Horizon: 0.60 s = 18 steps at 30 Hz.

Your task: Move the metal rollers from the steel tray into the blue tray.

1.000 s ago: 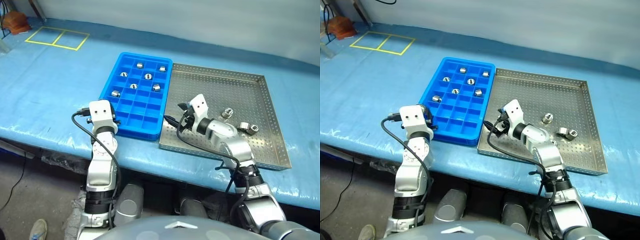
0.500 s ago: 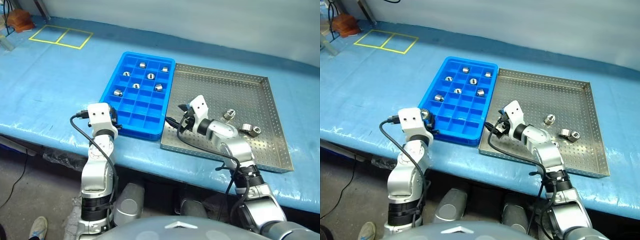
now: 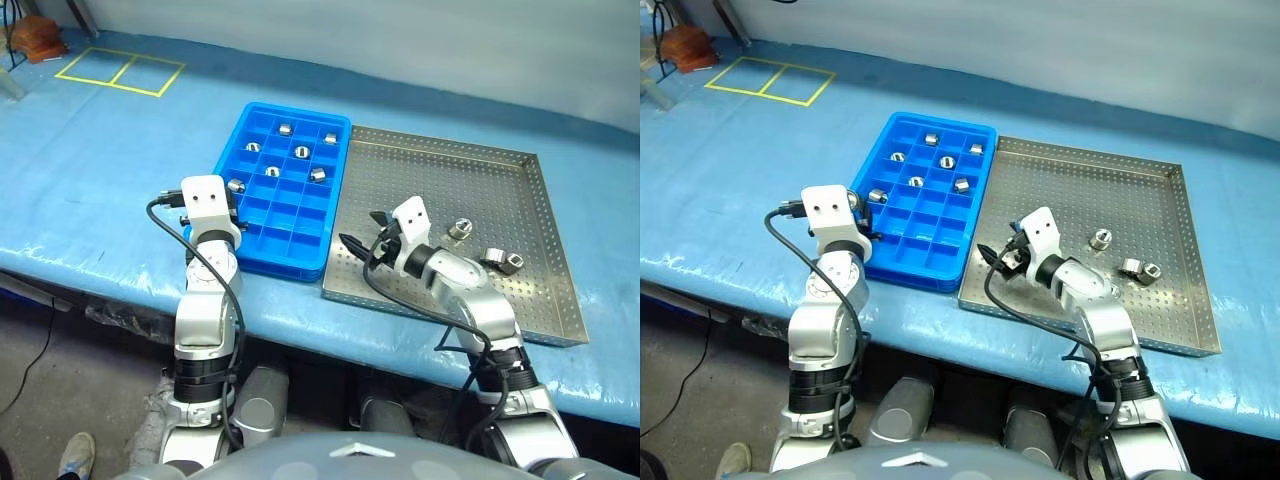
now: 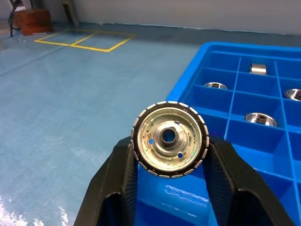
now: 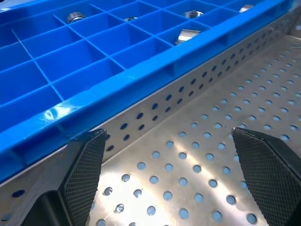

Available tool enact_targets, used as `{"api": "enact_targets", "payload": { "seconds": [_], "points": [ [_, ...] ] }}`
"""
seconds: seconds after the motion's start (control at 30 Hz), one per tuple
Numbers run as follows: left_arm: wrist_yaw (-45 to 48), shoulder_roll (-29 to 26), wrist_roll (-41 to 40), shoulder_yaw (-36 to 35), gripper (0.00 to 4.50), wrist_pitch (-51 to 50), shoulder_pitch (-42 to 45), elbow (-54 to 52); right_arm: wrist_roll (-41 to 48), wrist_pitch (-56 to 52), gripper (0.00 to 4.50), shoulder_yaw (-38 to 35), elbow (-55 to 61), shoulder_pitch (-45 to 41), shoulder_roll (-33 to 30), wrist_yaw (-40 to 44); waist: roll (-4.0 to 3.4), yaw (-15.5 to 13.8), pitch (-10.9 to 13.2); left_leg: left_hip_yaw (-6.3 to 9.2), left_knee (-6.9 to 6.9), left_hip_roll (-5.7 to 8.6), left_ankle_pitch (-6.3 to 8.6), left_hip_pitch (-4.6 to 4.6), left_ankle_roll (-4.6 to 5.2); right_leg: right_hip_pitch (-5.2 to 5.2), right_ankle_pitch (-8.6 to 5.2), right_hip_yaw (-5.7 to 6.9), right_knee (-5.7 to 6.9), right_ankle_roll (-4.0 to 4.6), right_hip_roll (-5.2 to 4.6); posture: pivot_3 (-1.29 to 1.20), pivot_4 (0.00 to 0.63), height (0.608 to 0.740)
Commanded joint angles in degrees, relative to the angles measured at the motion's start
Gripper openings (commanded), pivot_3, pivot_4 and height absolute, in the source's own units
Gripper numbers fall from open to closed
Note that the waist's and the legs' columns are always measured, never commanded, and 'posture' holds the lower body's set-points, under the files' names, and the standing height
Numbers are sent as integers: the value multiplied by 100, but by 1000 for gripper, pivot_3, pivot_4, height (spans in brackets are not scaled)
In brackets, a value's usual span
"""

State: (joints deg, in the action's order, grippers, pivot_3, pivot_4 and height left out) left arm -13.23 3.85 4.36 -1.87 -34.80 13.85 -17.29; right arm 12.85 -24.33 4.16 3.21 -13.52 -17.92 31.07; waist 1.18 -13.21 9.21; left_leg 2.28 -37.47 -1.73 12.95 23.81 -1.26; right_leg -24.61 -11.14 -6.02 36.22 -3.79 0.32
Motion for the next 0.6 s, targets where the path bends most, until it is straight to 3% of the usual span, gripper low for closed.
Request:
{"api": "enact_targets", "payload": {
  "seconds": [0.03,0.37,0.6],
  "points": [
    [19,61,4,28,1726,40,-71,-175,72,8,4500,-134,281,8,-30,-44,0,68,0,1,2,0,0,-1,0,0,0,0,-1,1,0,292,150,740],
    [-557,294,302,160,1726,-366,-452,-598,39,36,4500,-106,173,-40,-36,-36,0,308,0,3,3,-1,0,-3,1,5,0,0,-2,1,0,314,150,740],
    [-551,328,71,164,1726,-640,-678,-794,20,47,4500,-91,132,-90,-58,-8,1,356,0,3,3,0,0,-5,1,7,0,0,-2,1,-2,324,150,740]
  ]
}}
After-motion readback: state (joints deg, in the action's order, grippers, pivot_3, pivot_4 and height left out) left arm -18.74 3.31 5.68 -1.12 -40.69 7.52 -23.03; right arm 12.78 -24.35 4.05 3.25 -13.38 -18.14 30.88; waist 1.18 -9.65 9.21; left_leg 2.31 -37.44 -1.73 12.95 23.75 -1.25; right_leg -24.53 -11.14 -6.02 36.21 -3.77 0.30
